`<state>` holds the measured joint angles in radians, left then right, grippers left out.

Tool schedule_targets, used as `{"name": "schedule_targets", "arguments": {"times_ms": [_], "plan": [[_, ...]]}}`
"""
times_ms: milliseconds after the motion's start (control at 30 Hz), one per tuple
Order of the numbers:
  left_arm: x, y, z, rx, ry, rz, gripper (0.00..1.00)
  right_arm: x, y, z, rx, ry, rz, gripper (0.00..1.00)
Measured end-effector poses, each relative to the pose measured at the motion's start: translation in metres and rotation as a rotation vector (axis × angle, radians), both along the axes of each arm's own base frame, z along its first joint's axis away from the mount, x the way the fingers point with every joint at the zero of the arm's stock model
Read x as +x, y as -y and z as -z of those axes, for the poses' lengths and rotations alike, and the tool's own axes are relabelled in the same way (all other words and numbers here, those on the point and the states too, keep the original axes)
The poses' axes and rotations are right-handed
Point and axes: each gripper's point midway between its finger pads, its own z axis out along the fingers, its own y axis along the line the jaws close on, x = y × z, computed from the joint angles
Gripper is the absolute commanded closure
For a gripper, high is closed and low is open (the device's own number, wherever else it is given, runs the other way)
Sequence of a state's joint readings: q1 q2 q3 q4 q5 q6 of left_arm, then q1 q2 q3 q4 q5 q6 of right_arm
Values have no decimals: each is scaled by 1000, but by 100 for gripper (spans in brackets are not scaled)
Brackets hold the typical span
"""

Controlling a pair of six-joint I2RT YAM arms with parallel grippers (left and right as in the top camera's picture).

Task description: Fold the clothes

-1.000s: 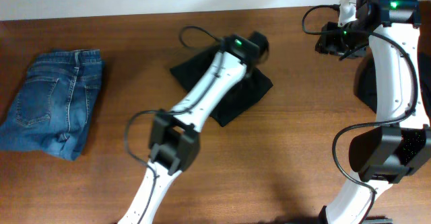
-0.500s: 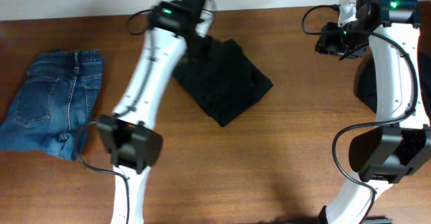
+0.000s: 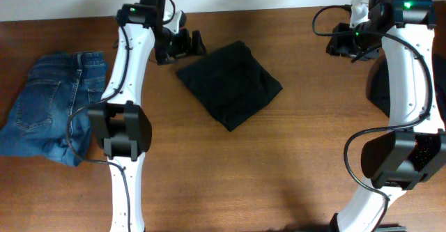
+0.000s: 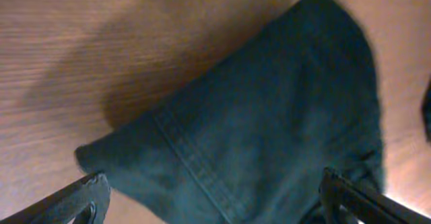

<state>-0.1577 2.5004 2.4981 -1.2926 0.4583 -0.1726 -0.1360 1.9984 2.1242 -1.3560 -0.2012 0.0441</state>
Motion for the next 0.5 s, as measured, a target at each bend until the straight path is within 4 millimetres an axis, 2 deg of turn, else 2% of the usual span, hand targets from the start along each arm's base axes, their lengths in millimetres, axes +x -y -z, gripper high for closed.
{"name": "schedule_targets", "arguments": {"times_ms": [100, 200, 333, 433, 500], "plan": [[2, 0, 14, 26, 8, 41, 1, -5, -5, 1, 19, -16, -26, 51], [11, -5, 15, 60, 62, 67, 1, -8, -17, 1, 49, -22, -80, 51], [18, -12, 15, 84, 104, 82, 0, -6, -38, 0, 63, -4, -158, 33], [21, -21, 15, 91, 108, 72, 1, -1, -60, 8, 73, 22, -253, 6], [21, -29, 16, 94, 101, 62, 1, 1, -74, 19, 71, 39, -346, 1]]}}
